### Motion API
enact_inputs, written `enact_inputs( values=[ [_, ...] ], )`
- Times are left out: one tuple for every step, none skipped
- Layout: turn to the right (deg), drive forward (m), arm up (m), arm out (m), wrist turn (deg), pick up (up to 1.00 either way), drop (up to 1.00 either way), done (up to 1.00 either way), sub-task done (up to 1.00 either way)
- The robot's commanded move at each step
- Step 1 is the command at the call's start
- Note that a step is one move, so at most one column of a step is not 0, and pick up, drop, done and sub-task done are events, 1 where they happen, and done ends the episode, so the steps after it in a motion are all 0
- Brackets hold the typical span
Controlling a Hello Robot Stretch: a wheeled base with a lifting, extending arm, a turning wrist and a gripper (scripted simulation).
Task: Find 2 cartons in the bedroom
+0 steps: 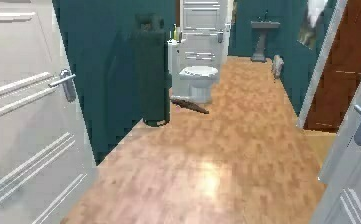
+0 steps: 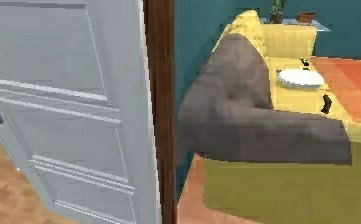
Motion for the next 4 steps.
enact_inputs(
  values=[
    [18.0,0.0,0.0,0.0,0.0,0.0,0.0,0.0,0.0],
    [0.0,1.0,0.0,0.0,0.0,0.0,0.0,0.0,0.0],
    [3.0,0.0,0.0,0.0,0.0,0.0,0.0,0.0,0.0],
    [0.0,1.0,0.0,0.0,0.0,0.0,0.0,0.0,0.0]
  ],
)
